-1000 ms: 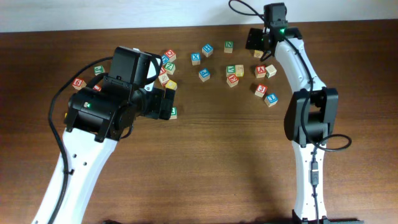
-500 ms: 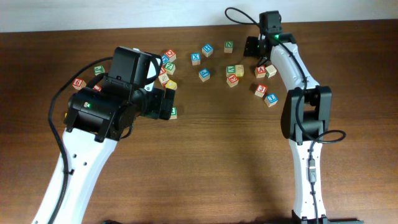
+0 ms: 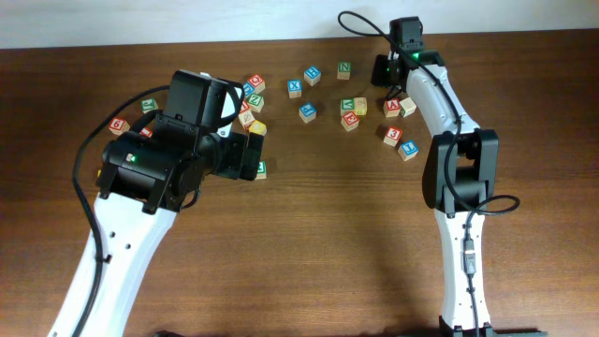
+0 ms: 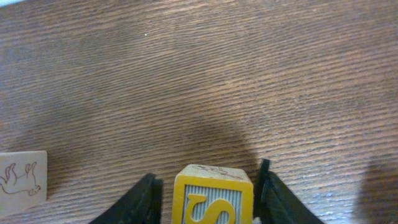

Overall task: Spell out RSS
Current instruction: 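Grasp a yellow S block at the back with the right gripper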

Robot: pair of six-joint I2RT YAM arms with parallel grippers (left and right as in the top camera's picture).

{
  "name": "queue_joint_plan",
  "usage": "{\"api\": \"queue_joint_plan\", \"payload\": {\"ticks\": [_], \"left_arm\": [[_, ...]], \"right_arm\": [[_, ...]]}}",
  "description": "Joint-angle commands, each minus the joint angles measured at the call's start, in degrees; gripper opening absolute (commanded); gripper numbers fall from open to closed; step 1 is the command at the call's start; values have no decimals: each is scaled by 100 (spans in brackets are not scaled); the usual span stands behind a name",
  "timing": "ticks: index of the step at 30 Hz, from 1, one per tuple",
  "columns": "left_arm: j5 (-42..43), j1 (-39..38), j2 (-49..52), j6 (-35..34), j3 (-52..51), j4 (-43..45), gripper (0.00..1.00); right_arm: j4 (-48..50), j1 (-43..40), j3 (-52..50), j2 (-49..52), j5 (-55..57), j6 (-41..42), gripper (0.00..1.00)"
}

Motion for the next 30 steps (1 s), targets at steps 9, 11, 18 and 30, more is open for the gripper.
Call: {"api": "queue_joint_plan", "payload": {"ticks": [9, 11, 18, 30], "left_arm": [[57, 15, -33, 90, -17, -7, 99], [57, 15, -33, 90, -17, -7, 99], [57, 15, -33, 90, -17, -7, 99], [57, 15, -33, 90, -17, -9, 99]], "right_arm": [[-103, 35, 146, 61, 9, 11, 28], [-173, 35, 256, 44, 9, 11, 25], [-901, 37, 1099, -7, 7, -24, 21], [-4627, 1246, 4782, -358, -188, -1862, 4]]}}
